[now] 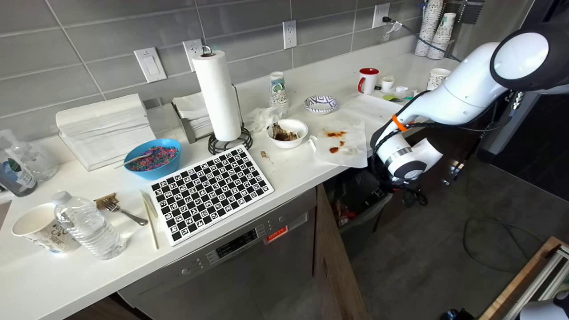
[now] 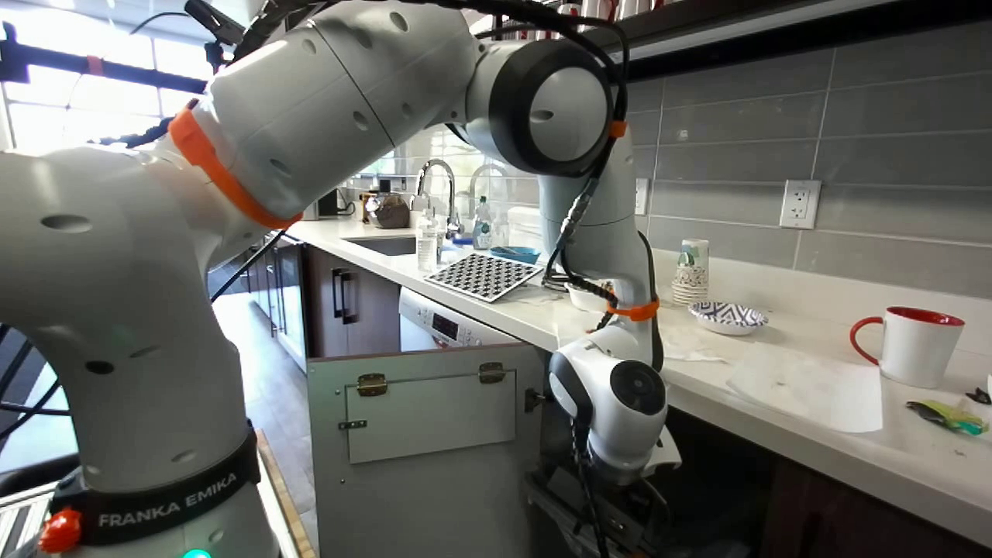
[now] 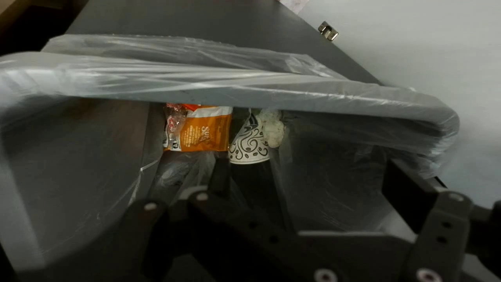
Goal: Pick up the small pink paper on the right and throw it in the bin below
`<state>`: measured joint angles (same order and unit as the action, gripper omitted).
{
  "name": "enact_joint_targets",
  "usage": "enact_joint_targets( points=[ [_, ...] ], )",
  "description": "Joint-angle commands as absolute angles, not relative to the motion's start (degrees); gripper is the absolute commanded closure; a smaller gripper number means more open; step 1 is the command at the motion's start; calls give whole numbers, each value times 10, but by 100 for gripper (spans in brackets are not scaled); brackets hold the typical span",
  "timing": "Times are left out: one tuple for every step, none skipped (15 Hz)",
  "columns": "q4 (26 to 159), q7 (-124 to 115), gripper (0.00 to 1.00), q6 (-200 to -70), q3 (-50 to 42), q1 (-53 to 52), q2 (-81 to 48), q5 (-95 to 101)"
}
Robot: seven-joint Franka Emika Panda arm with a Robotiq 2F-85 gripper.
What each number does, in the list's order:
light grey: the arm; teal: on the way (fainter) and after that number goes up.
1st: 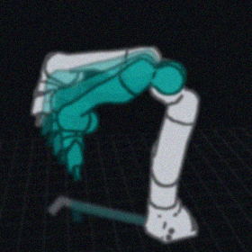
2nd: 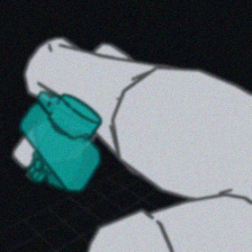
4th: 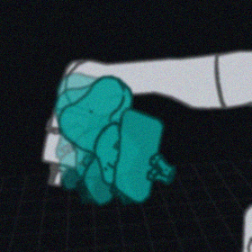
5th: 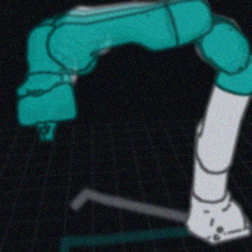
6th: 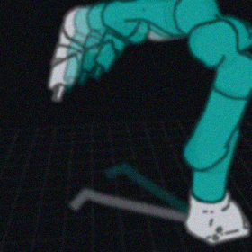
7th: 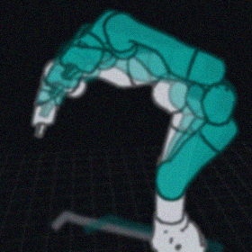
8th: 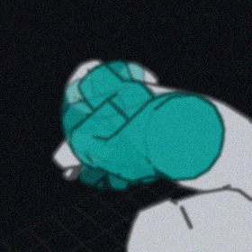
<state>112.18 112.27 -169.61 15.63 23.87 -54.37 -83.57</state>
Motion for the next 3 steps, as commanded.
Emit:
enact_joint_targets(
  points=[
    [1122,1123,0,-1696,156,239,-544,-836],
    [1122,1123,0,-1696,156,239,-544,-836],
    [1122,1123,0,-1696,156,239,-544,-836]
  ],
)
